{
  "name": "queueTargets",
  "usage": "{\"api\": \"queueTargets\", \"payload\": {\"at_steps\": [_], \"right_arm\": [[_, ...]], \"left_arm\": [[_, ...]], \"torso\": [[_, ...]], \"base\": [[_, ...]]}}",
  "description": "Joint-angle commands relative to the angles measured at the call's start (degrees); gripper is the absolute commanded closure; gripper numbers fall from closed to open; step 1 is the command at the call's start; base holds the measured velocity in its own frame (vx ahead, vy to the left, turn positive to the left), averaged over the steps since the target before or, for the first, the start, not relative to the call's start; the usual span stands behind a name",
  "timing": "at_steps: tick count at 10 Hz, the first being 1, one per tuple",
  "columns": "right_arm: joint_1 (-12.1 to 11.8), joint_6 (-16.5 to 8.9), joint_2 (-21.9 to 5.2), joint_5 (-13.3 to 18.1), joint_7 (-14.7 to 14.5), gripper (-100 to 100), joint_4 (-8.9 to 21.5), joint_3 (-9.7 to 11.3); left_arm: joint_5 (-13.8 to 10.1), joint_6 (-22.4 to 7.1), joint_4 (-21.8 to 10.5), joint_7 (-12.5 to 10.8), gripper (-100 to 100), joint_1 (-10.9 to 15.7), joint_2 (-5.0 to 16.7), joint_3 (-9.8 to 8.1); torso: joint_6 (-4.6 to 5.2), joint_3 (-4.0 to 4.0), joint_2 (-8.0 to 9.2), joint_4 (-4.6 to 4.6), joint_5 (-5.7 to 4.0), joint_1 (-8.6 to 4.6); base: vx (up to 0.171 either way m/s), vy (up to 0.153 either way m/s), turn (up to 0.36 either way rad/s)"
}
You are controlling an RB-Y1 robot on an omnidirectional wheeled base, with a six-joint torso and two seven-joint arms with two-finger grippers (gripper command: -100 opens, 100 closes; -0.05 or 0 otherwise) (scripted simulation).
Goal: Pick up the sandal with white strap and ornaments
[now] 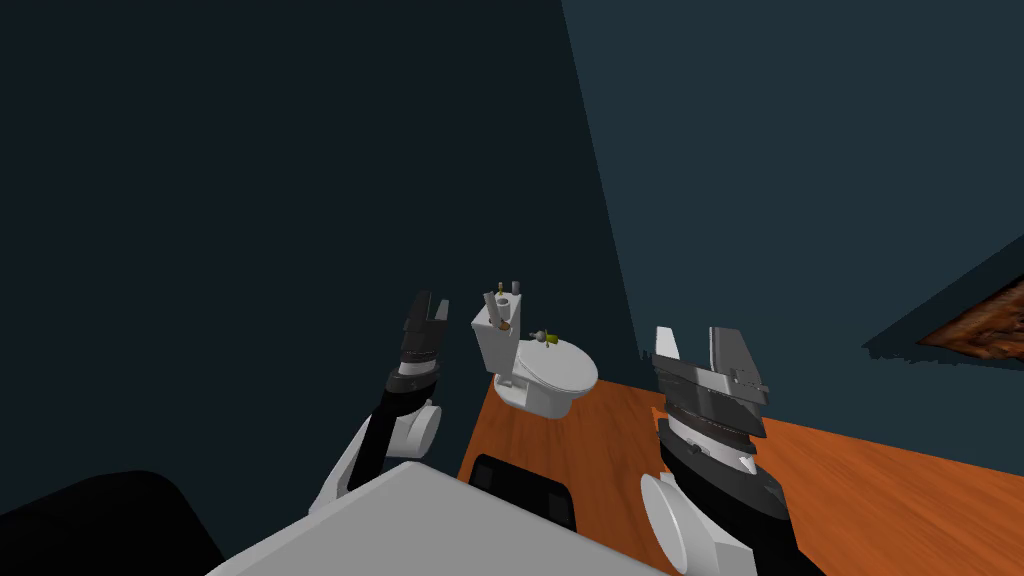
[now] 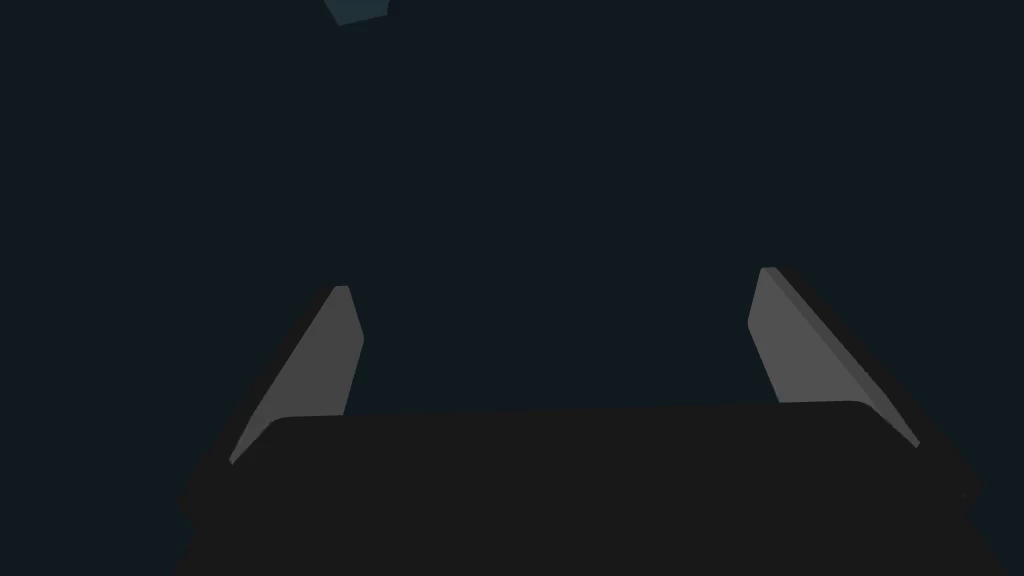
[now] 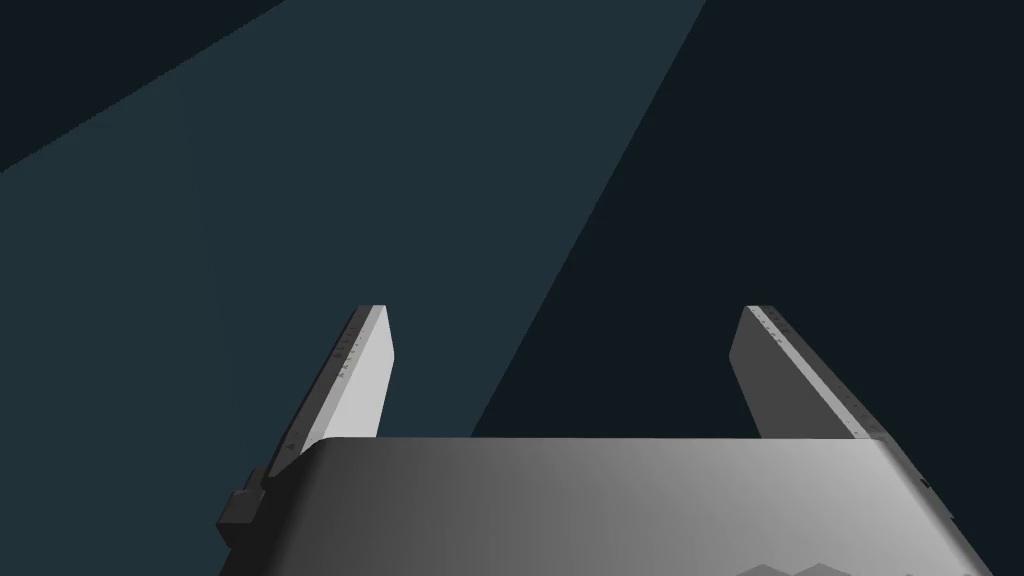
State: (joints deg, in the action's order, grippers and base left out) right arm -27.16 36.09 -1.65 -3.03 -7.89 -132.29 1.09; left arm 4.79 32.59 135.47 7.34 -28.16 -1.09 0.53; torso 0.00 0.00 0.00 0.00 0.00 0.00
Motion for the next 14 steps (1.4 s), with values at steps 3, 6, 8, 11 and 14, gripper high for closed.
{"api": "queueTargets", "payload": {"at_steps": [3, 6, 8, 11, 14], "right_arm": [[0.0, 0.0, 0.0, 0.0, 0.0, 0, 0.0, 0.0], [0.0, 0.0, 0.01, 0.0, 0.0, 0, 0.0, 0.01], [0.0, 0.0, 0.01, 0.0, 0.0, 0, 0.0, 0.01], [0.0, 0.0, 0.01, 0.0, 0.0, 0, 0.0, 0.01], [0.0, 0.0, 0.0, 0.0, 0.0, 0, 0.0, 0.0]], "left_arm": [[-0.64, -3.13, -0.99, 0.58, -100, 0.63, 5.65, -0.08], [-1.64, -8.02, -2.53, 1.46, -100, 1.68, 8.67, -0.19], [-2.44, -11.67, -3.78, 2.16, -100, 2.52, 9.7, -0.29], [-3.28, -16.42, -5.11, 2.87, -100, 3.39, 10.21, -0.4], [-4.09, -21.36, -6.43, 3.56, -100, 4.25, 10.44, -0.52]], "torso": [[0.0, 0.02, 0.03, 0.01, -0.03, -0.13], [0.0, 0.02, 0.03, 0.01, -0.06, -0.28], [0.0, 0.0, 0.0, 0.0, -0.08, -0.38], [0.0, 0.0, 0.01, 0.0, -0.06, -0.24], [0.0, 0.0, 0.01, 0.0, -0.05, -0.21]], "base": [[-0.011, -0.041, 0.017], [-0.01, -0.079, 0.027], [-0.014, -0.109, 0.032], [-0.007, -0.069, 0.022], [-0.006, -0.062, 0.027]]}}
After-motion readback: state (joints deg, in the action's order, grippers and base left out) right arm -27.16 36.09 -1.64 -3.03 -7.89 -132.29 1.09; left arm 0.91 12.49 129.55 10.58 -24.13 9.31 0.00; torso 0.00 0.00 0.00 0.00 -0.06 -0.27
